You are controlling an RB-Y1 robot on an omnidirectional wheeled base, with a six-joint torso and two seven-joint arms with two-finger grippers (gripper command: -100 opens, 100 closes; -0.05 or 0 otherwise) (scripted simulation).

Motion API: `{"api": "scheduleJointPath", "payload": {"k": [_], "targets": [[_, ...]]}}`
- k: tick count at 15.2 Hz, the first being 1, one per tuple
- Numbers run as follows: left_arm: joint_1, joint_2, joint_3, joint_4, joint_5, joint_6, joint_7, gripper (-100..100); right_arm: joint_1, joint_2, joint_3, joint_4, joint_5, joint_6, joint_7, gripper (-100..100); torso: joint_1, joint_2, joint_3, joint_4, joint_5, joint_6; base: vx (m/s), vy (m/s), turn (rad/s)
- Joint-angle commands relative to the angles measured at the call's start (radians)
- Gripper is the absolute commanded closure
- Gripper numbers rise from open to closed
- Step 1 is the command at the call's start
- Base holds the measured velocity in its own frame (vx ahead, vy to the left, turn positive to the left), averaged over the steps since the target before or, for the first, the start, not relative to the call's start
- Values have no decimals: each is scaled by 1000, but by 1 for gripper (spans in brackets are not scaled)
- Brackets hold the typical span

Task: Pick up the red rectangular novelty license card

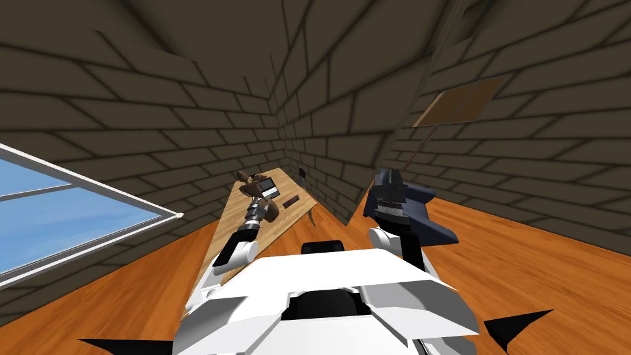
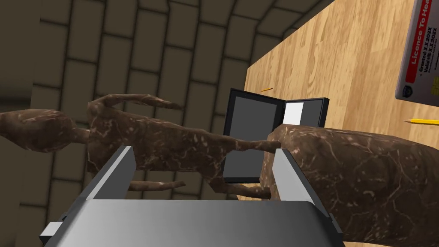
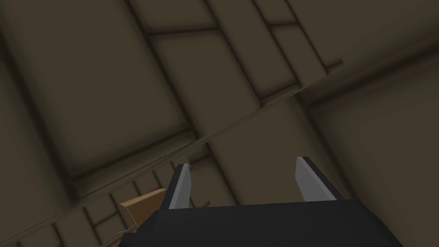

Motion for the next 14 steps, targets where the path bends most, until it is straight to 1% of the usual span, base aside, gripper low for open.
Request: {"api": "scheduleJointPath", "payload": {"k": [1, 2, 3, 4, 5, 6, 7, 8, 9, 10, 11, 12, 13, 14], "targets": [[3, -2, 6, 3, 3, 32, 2, -100, 0, 0, 0, 0, 0, 0, 0, 0, 0, 0, 0, 0, 0, 0, 9, -44, -118], [3, 8, 35, 20, 19, 70, 13, -100, 0, 0, 0, 0, 0, 0, 0, 0, 1, 0, 0, 0, 0, 0, 17, -61, -276], [3, 8, 35, 20, 19, 86, 13, -100, 0, 0, 0, 0, 0, 0, 0, 0, 0, 0, 0, 0, 0, 0, 21, -64, -276], [3, 8, 35, 20, 19, 92, 13, -100, 0, 0, 0, 0, 0, 0, 0, 0, 0, 0, 0, 0, 0, 0, 17, -42, -111], [3, 17, 65, 38, 36, 122, 24, -100, 0, 0, 0, 0, 0, 0, 0, 0, 1, 0, 0, 0, 0, 0, 26, -56, -305], [3, 17, 65, 38, 36, 138, 24, -100, 0, 0, 0, 0, 0, 0, 0, 0, 0, 0, 0, 0, 0, 0, 30, -52, -314], [3, 17, 65, 38, 36, 154, 24, -100, 0, 0, 0, 0, 0, 0, 0, 0, 1, -1, 0, 0, 0, 0, 20, -28, -95], [4, 26, 96, 57, 54, 176, 36, -100, 0, 0, 0, 0, 0, 0, 0, 0, 2, 0, 0, 0, 0, -1, 27, -40, -281], [4, 26, 96, 57, 54, 196, 36, -100, 0, 0, 0, 0, 0, 0, 0, 0, 1, 0, 0, 0, 0, 0, 29, -44, -272], [4, 26, 96, 57, 54, 217, 36, -100, 0, 0, 0, 0, 0, 0, 0, 0, 1, 0, 0, 0, 0, 0, 20, -30, -79], [4, 34, 129, 76, 71, 241, 48, -100, 0, 0, 0, 0, 0, 0, 0, 0, 2, 0, 0, 0, 0, -1, 28, -41, -273], [4, 34, 129, 76, 71, 267, 48, -100, 0, 0, 0, 0, 0, 0, 0, 0, 2, 0, 0, 0, 0, 0, 34, -35, -303], [4, 34, 129, 76, 71, 282, 48, -100, 0, 0, 0, 0, 0, 0, 0, 0, 2, -1, 0, 0, 0, 0, 26, -18, -113], [5, 41, 163, 96, 89, 313, 60, -100, 0, 0, 0, 0, 0, 0, 0, 0, 2, 0, 0, 0, 0, -1, 36, -25, -265]]}}
